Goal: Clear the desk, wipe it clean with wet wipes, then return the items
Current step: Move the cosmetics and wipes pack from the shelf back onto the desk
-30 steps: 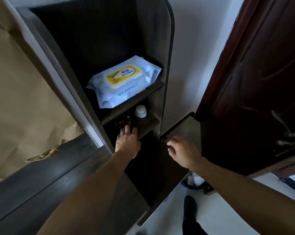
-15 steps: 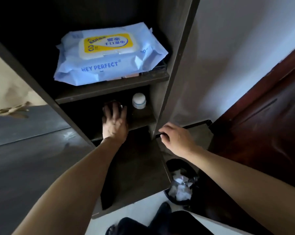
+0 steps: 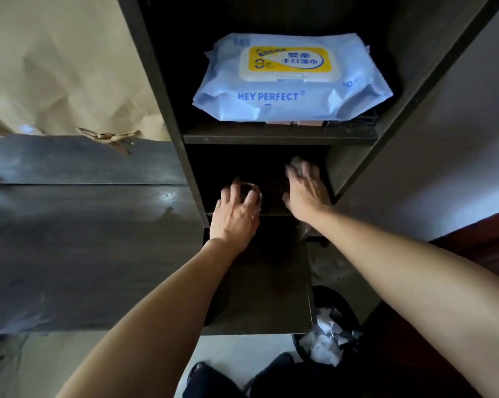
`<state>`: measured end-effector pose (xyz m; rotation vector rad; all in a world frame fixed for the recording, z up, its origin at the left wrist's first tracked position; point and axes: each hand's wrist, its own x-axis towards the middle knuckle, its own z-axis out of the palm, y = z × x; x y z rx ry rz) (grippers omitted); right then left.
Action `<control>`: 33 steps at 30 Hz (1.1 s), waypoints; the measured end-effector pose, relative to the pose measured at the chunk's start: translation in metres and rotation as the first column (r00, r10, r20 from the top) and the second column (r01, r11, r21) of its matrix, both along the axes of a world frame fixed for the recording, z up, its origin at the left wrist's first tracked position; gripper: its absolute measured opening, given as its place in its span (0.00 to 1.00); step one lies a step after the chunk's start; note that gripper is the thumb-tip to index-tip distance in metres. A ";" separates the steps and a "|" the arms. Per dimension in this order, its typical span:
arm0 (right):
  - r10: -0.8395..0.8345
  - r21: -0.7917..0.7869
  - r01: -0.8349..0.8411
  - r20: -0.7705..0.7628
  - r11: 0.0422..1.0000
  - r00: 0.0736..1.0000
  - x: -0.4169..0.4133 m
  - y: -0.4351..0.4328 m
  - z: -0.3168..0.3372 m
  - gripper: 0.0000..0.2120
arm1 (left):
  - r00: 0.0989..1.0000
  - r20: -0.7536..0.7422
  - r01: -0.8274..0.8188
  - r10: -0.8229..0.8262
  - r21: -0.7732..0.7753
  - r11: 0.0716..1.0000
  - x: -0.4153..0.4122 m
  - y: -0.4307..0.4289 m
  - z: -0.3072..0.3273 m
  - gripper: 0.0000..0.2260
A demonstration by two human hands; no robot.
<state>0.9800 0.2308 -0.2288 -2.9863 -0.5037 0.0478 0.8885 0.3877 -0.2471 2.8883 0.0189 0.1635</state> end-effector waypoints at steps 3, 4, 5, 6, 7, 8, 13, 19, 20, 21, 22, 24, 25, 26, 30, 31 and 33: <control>-0.035 -0.102 0.043 0.080 0.994 0.996 0.014 0.007 -0.012 0.29 | 0.999 0.002 -0.048 0.049 -0.100 0.994 -0.001 -0.001 -0.009 0.25; -0.040 -0.113 0.053 0.117 0.992 0.992 0.015 0.008 -0.015 0.28 | 0.999 0.016 -0.050 0.052 -0.117 0.992 0.000 0.000 -0.011 0.25; -0.047 -0.108 0.063 0.144 0.992 0.988 0.015 0.008 -0.018 0.26 | 0.998 0.026 -0.049 0.053 -0.132 0.990 0.000 0.000 -0.012 0.25; -0.055 -0.090 0.070 0.160 0.994 0.986 0.014 0.008 -0.019 0.25 | 0.998 0.031 -0.049 0.054 -0.143 0.988 0.000 0.001 -0.013 0.24; -0.054 -0.072 0.067 0.169 0.995 0.984 0.012 0.007 -0.020 0.24 | 0.998 0.030 -0.053 0.058 -0.152 0.987 0.000 0.001 -0.013 0.24; -0.046 -0.058 0.057 0.175 0.997 0.983 0.010 0.006 -0.020 0.23 | 0.998 0.028 -0.057 0.063 -0.159 0.986 0.000 0.001 -0.012 0.25; -0.009 0.092 -0.006 0.155 0.996 0.988 -0.004 0.001 -0.014 0.17 | 0.999 -0.002 -0.047 0.048 -0.169 0.985 -0.016 0.000 -0.007 0.26; 0.094 0.164 -0.111 0.104 0.980 0.990 -0.030 -0.012 -0.006 0.15 | 0.995 -0.086 -0.065 0.047 -0.209 0.976 -0.069 0.006 -0.001 0.24; 0.141 0.177 -0.157 0.099 0.972 0.985 -0.038 -0.013 -0.008 0.15 | 0.992 -0.107 -0.087 0.065 -0.216 0.972 -0.080 0.010 0.000 0.24; 0.197 0.186 -0.211 0.091 0.960 0.976 -0.047 -0.012 -0.009 0.16 | 0.989 -0.123 -0.111 0.085 -0.218 0.970 -0.091 0.015 0.001 0.24; 0.250 0.192 -0.260 0.077 0.946 0.965 -0.058 -0.011 -0.011 0.18 | 0.985 -0.131 -0.136 0.110 -0.215 0.967 -0.103 0.020 0.002 0.24; 0.340 0.208 -0.344 0.056 0.916 0.939 -0.081 -0.003 -0.011 0.19 | 0.978 -0.138 -0.182 0.156 -0.203 0.962 -0.128 0.035 0.007 0.25; 0.383 0.220 -0.385 0.052 0.896 0.922 -0.092 0.003 -0.011 0.19 | 0.973 -0.145 -0.205 0.179 -0.195 0.959 -0.139 0.043 0.010 0.25; 0.425 0.225 -0.424 0.044 0.877 0.904 -0.104 0.011 -0.011 0.19 | 0.966 -0.155 -0.232 0.205 -0.185 0.955 -0.151 0.053 0.012 0.25; 0.558 0.198 -0.551 0.025 0.810 0.829 -0.140 0.061 -0.002 0.19 | 0.937 -0.159 -0.334 0.312 -0.134 0.933 -0.196 0.100 0.023 0.24; 0.588 0.188 -0.582 0.033 0.791 0.809 -0.148 0.076 0.002 0.20 | 0.928 -0.162 -0.356 0.335 -0.121 0.927 -0.207 0.113 0.026 0.23; 0.649 0.152 -0.649 0.054 0.745 0.758 -0.162 0.109 0.008 0.21 | 0.915 -0.154 -0.389 0.372 -0.108 0.915 -0.229 0.139 0.030 0.23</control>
